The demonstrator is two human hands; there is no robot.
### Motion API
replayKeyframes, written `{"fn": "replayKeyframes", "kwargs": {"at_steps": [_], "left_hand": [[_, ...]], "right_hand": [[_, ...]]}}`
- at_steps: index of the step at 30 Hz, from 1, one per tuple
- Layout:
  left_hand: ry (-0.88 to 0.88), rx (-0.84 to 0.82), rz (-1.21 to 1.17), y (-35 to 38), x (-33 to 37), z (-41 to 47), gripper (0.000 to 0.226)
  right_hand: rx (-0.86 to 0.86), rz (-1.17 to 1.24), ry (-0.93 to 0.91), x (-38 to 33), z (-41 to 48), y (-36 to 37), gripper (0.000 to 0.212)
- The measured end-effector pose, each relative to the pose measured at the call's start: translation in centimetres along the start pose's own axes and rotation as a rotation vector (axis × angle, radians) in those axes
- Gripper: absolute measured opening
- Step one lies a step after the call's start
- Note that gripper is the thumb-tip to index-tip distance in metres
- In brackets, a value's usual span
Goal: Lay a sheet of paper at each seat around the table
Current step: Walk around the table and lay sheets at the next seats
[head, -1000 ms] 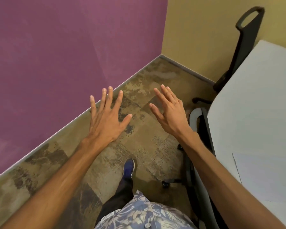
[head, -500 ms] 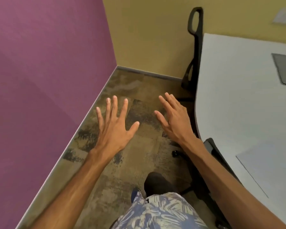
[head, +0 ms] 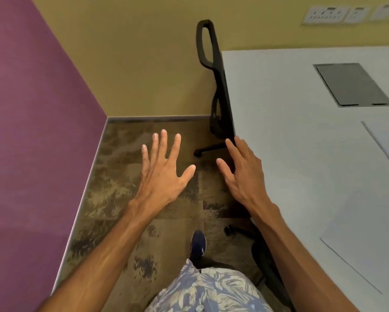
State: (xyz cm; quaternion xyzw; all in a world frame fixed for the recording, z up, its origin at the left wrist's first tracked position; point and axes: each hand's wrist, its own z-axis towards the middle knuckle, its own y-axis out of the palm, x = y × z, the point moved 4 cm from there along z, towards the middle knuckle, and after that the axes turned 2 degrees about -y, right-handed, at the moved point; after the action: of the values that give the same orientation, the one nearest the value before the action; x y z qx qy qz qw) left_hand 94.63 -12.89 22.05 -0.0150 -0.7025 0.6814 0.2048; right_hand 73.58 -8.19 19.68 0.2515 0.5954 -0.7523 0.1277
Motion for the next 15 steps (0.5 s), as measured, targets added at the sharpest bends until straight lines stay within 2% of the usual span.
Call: {"fn": "replayKeyframes", "kwargs": {"at_steps": [8, 15], "left_hand": [[0.169, -0.092, -0.001, 0.9, 5.4, 11.4, 0.084], [0.422, -0.166, -0.134, 3.1, 10.4, 19.1, 0.086]], "right_hand": [[0.066, -0.031, 0.189, 4.9, 6.8, -3.2, 0.063], [0.197, -0.102, 0.336, 9.1, 9.8, -5.6, 0.059]]}}
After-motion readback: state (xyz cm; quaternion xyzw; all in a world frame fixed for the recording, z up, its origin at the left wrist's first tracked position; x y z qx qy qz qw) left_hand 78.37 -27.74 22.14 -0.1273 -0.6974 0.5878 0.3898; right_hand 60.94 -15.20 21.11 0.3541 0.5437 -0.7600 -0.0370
